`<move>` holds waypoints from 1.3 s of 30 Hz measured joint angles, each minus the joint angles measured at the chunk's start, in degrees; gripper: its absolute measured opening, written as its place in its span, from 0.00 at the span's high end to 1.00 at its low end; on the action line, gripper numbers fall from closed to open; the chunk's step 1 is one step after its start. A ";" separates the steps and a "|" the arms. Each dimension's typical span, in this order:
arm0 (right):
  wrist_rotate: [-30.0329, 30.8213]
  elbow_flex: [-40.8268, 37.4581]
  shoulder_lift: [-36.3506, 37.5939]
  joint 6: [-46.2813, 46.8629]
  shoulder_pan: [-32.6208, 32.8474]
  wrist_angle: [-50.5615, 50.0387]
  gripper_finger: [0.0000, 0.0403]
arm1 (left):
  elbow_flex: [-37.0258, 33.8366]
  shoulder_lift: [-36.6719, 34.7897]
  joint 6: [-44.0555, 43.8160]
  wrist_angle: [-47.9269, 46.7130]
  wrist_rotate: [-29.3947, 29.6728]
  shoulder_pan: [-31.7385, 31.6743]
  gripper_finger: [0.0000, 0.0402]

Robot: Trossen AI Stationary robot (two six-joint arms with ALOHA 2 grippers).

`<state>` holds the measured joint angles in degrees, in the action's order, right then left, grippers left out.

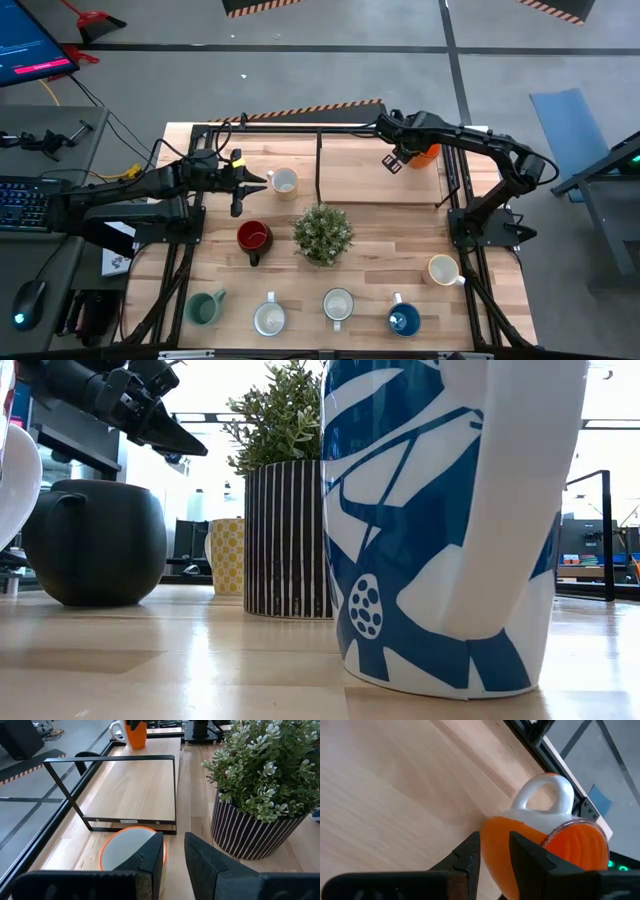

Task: Place coffee mugs
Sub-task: Put the orange mug on the shelf, then put the orange patterned mug on the shelf

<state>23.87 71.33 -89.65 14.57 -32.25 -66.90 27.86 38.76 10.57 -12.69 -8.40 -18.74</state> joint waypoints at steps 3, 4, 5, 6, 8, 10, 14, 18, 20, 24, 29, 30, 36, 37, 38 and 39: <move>0.09 0.00 0.00 0.00 0.00 -0.18 0.77 | 0.00 0.00 0.00 0.01 0.02 0.01 0.83; 0.09 0.00 0.00 0.00 0.00 -0.19 0.77 | 0.00 0.00 0.00 0.02 0.02 0.02 0.83; 0.09 0.00 0.00 0.00 0.00 -0.19 0.77 | 0.00 0.00 0.00 0.02 0.00 0.00 0.83; 0.09 0.00 0.00 0.00 0.00 -0.19 0.77 | 0.00 0.00 0.00 0.01 0.01 0.01 0.83; 0.09 0.00 0.00 0.38 0.00 -0.32 0.77 | 0.00 0.00 0.00 0.02 0.02 -0.01 0.83; 0.15 0.00 0.00 0.63 0.00 -0.68 0.77 | 0.00 0.00 0.00 0.02 0.00 0.01 0.83; 0.16 0.00 0.00 1.08 0.00 -1.69 0.77 | 0.00 0.00 -0.01 0.02 0.02 0.00 0.83; 0.16 0.00 0.00 1.74 0.00 -2.82 0.77 | 0.00 0.00 -0.02 0.02 0.02 0.01 0.83; 0.18 -0.01 0.00 1.92 0.00 -2.93 0.77 | 0.00 0.00 -0.02 0.02 0.02 0.00 0.83; -1.05 -0.02 0.00 -1.08 0.39 -0.46 0.77 | 0.00 0.00 0.00 0.02 0.02 0.00 0.83; -8.22 -0.02 0.00 -6.85 2.58 4.84 0.77 | 0.00 0.00 -0.01 0.02 0.02 0.00 0.83; -9.45 -0.02 0.00 -7.95 3.17 4.67 0.77 | 0.00 0.00 -0.02 0.02 0.02 0.02 0.83; -8.26 -0.04 3.08 -7.41 7.32 -3.67 0.77 | 0.00 0.00 0.02 -0.39 0.02 0.01 0.83; -7.28 -0.04 4.40 -5.96 8.14 -6.00 0.77 | 0.00 0.00 0.01 -0.66 0.02 0.00 0.83; -7.14 -0.04 5.97 -4.41 8.94 -8.19 0.77 | 0.00 0.00 -0.02 -1.03 0.02 0.02 0.83; -7.22 -0.04 7.78 -2.96 9.89 -9.62 0.77 | 0.00 0.00 -0.02 -1.47 0.02 -0.01 0.83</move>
<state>16.65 71.29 -81.87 11.61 -22.36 -76.52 27.86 38.76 10.55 -14.16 -8.38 -18.74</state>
